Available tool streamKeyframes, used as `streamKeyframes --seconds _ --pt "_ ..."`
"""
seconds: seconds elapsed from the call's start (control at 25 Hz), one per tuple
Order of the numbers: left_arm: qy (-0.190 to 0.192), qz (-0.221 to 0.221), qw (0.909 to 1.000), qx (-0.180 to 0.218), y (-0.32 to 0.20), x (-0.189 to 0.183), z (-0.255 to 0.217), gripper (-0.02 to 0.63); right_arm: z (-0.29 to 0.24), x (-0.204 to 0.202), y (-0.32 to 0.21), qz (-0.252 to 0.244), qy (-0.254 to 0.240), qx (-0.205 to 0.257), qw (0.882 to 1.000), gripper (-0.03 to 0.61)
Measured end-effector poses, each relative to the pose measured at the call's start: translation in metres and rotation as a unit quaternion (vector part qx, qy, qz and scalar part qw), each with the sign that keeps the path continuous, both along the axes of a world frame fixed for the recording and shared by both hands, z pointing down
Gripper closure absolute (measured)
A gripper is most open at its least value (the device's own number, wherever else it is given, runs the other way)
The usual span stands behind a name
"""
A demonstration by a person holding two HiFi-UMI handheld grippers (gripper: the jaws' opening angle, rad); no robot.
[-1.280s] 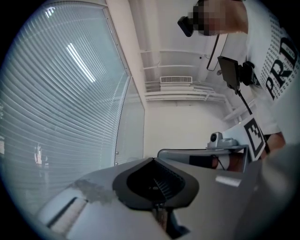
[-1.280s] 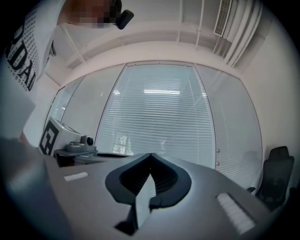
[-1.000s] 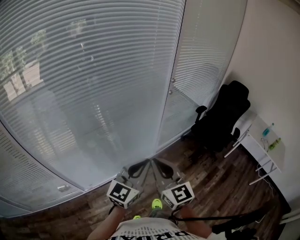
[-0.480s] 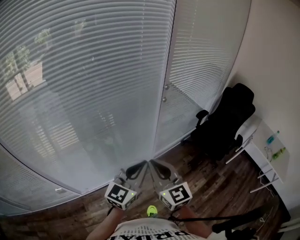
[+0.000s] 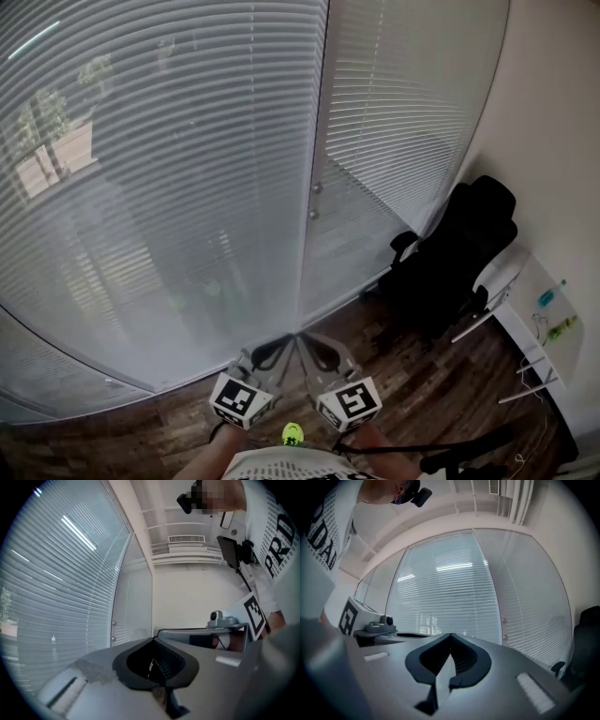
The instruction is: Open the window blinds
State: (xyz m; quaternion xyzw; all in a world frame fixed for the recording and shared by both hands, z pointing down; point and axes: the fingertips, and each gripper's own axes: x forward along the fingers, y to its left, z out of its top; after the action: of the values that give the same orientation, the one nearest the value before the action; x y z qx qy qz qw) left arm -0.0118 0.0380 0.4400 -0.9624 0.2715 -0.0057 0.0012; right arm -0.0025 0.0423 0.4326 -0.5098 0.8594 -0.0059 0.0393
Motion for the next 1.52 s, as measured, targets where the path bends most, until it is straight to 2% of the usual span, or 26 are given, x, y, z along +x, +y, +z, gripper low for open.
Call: streamKeyframes --seconds 0.36,0.64,0.76,0.92,1.28,1.52 --pt "-0.012 -0.004 0.9998 0.014 -0.016 0.019 0.007 0.623 0.0 0.019 -0.015 -0.003 0.001 0.008 1.0 0.571" --pt "0.0 -0.004 1.0 0.009 -0.042 0.026 0.003 0.623 -0.002 0.026 -0.042 -0.003 0.006 0.008 1.0 0.571" --pt "0.009 -0.001 0.9998 0.018 -0.053 0.028 0.009 0.623 0.002 0.028 -0.052 -0.001 0.02 0.015 1.0 0.571" --pt "0.026 0.0 0.9994 0.022 -0.079 0.031 0.006 0.623 0.0 0.03 -0.078 0.001 0.034 0.023 0.999 0.571" --pt "0.029 0.015 0.999 0.032 -0.136 0.028 -0.02 0.623 -0.027 0.027 -0.133 0.013 0.043 0.033 0.998 0.571" --pt "0.038 0.027 0.9986 0.024 -0.172 0.03 -0.013 0.623 -0.017 0.028 -0.168 0.025 0.051 0.034 0.998 0.571"
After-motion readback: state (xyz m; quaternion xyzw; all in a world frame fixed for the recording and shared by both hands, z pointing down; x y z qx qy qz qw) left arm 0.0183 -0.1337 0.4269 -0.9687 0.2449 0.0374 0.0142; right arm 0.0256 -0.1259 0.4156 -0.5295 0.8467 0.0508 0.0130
